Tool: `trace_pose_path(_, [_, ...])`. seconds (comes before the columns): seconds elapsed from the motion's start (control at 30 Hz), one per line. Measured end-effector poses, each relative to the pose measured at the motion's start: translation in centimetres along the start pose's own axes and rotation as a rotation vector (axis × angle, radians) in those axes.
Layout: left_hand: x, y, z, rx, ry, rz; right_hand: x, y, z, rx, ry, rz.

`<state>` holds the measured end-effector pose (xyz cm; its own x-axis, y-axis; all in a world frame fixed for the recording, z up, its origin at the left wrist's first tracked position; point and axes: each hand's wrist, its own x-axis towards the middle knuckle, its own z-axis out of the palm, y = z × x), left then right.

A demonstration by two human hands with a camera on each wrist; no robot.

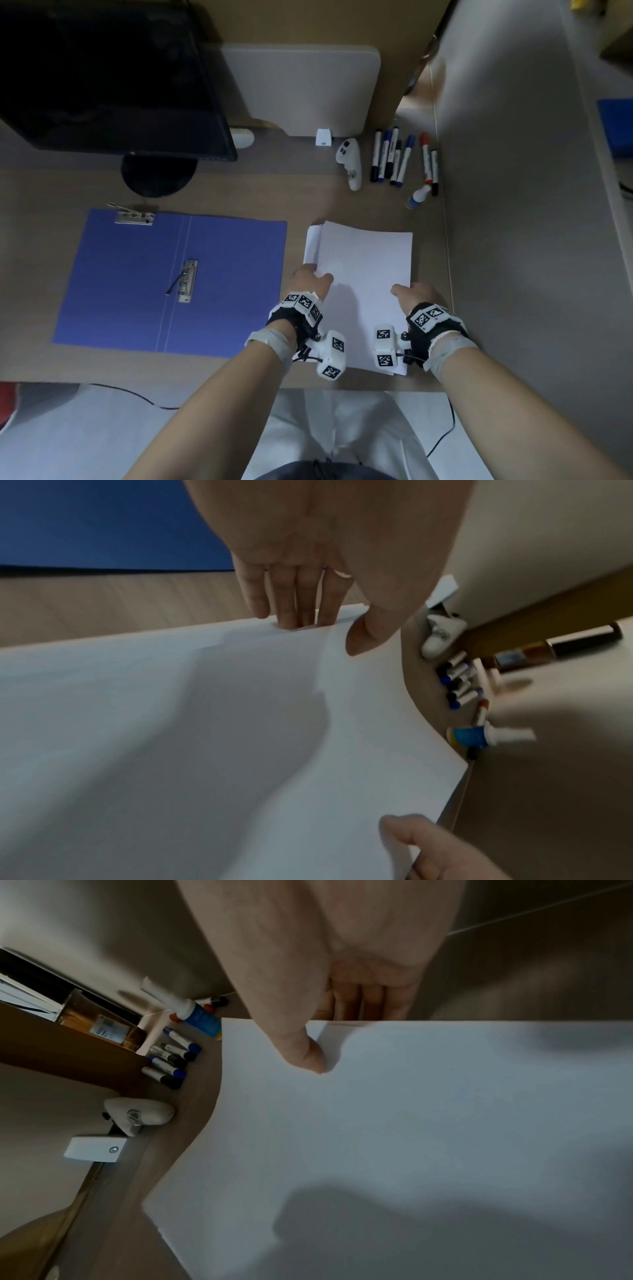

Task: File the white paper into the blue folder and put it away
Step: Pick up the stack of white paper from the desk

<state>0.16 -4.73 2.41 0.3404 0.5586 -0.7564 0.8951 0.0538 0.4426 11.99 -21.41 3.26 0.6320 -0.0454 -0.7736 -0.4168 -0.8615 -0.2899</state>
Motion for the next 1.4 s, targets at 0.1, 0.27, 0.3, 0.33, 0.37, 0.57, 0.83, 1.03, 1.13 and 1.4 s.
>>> trace_pose_path(0.1, [0.0,0.0,-0.1,-0.105,-0.038,-0.014,-0.1,0.1,-0.1,-0.008,0.008,0.003])
trace_pose_path(0.27, [-0.2,-0.3,0.3,-0.065,-0.123,-0.034,0.0,0.3,0.1,-0.040,-0.002,0.022])
trace_pose_path(0.3, [-0.4,-0.3,0.4,-0.026,-0.115,-0.031,0.0,0.3,0.0,-0.045,-0.008,0.019])
trace_pose_path(0.33, [-0.5,-0.4,0.5,-0.001,-0.104,-0.028,0.2,0.3,0.1,-0.050,-0.007,0.015])
trace_pose_path(0.37, [-0.5,-0.5,0.7,0.011,-0.093,-0.030,0.3,0.3,0.2,-0.057,-0.005,0.013])
trace_pose_path(0.57, [-0.2,0.0,0.2,-0.150,-0.162,-0.088,0.7,0.6,0.6,-0.055,0.047,0.013])
trace_pose_path(0.83, [-0.1,0.1,0.7,-0.080,-0.285,-0.075,1.1,1.7,-0.4,0.098,-0.023,0.032])
trace_pose_path(1.03, [0.4,0.2,1.3,-0.091,-0.259,-0.080,0.8,2.1,-0.8,0.196,-0.098,-0.067])
trace_pose_path(1.13, [0.4,0.2,0.7,-0.073,-0.156,-0.091,-1.2,0.8,-1.8,0.303,-0.174,-0.164])
trace_pose_path(1.4, [-0.7,-0.4,-3.2,-0.364,-0.074,-0.088,-3.5,-3.6,-2.8,0.398,-0.307,-0.305])
